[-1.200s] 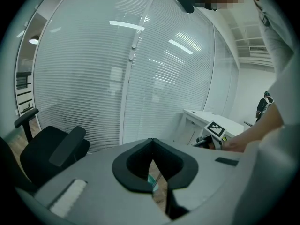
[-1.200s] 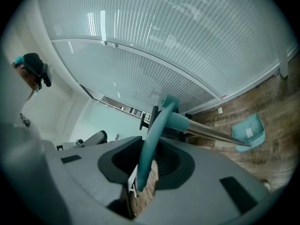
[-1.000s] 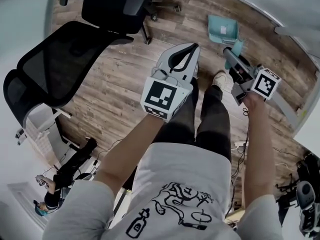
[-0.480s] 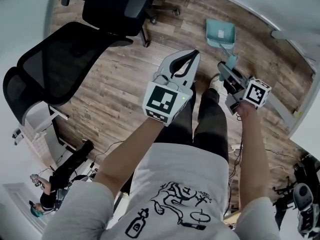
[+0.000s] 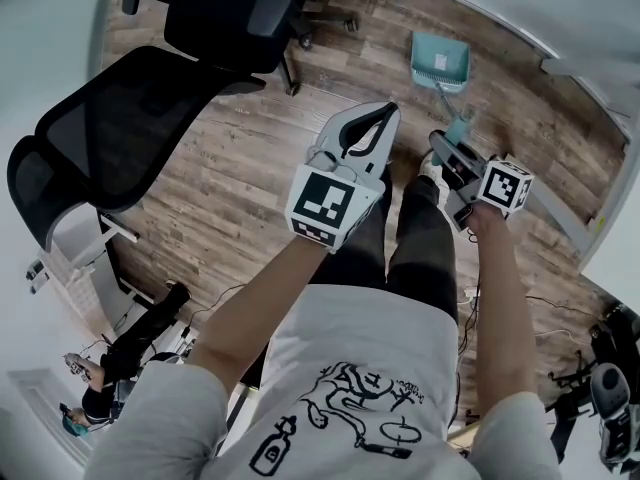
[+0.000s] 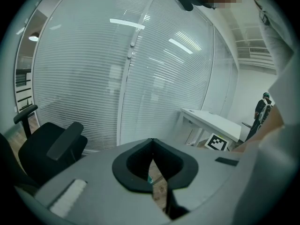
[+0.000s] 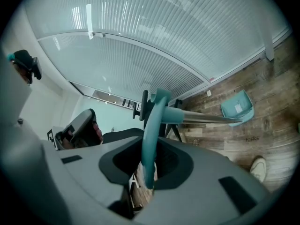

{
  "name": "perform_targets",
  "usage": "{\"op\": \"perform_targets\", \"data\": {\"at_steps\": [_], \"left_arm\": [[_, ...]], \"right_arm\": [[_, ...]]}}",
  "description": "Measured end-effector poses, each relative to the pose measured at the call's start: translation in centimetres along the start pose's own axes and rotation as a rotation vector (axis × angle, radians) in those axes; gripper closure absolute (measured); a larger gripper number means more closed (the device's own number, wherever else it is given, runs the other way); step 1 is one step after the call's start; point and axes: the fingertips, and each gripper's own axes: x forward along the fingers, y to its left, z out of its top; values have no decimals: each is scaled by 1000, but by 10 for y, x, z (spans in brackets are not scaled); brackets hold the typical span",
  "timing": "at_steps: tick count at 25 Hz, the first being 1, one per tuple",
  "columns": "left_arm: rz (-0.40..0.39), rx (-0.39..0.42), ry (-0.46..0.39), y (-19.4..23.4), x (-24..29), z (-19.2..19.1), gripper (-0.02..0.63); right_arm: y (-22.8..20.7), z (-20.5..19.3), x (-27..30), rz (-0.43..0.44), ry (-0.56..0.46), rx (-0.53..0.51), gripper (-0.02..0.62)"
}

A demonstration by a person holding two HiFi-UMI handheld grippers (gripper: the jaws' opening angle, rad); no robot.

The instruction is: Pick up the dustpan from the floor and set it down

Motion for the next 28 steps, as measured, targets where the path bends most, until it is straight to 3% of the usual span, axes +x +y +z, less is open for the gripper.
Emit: {"op": "perform_targets", "data": {"at_steps": [4, 10, 18, 22, 28], "left_arm": [[0, 0, 5, 0, 1, -1, 609], [-8, 1, 1, -3, 3, 3, 608], [-8, 4, 7, -4, -1, 12, 608], [-15, 15, -11, -10, -8, 29, 608], [-24, 23, -39, -20, -17, 60, 609]], "right_arm": [[-3, -1, 4, -31, 34, 3, 520], [-15, 0, -2, -81, 34, 54, 422], [-15, 19, -25, -167, 11, 3, 367], [-1, 38, -51, -224, -21, -84, 368], [46, 75, -85, -312, -54, -336, 371]]}}
